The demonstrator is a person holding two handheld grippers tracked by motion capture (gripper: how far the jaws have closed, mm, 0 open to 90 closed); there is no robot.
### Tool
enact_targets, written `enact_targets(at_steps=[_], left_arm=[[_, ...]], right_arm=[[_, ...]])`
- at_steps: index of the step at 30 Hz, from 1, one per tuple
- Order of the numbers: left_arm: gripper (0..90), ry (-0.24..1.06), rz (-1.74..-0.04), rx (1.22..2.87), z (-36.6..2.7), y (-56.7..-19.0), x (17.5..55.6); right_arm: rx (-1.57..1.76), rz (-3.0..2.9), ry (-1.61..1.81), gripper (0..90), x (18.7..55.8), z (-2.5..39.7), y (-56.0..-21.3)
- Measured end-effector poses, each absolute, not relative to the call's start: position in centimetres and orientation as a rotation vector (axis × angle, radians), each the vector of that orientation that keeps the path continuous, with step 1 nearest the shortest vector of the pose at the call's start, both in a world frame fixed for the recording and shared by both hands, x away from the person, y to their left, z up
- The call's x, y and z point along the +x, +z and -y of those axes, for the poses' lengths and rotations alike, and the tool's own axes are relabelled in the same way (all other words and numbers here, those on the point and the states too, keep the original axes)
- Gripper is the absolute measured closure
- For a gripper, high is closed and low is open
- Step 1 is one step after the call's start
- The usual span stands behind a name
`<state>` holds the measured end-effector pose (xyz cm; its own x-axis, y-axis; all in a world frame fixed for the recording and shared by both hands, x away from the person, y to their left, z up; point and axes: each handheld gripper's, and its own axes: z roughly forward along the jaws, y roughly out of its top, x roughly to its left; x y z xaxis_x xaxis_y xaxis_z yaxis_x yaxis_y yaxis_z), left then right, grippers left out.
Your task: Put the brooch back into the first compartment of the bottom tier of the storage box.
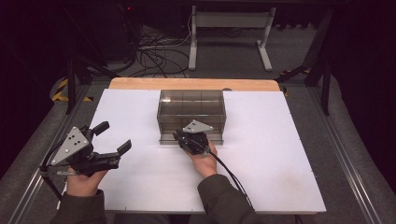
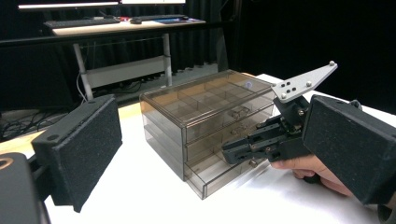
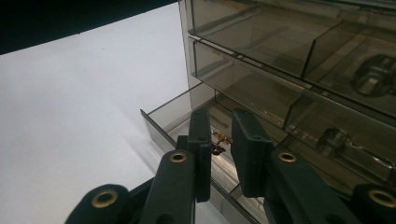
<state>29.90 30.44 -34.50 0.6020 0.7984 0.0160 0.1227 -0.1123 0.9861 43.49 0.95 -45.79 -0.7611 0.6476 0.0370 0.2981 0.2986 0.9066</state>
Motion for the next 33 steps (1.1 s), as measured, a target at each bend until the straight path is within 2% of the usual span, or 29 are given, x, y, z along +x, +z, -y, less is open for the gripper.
enact_targets(at_steps=[33], left_arm=[[5.8,0.676,-0.787,1.612,-30.15,-34.66,30.02]], right_arm=[[0.897,-2.23,1.404,77.6,43.59,-1.14,-46.13]])
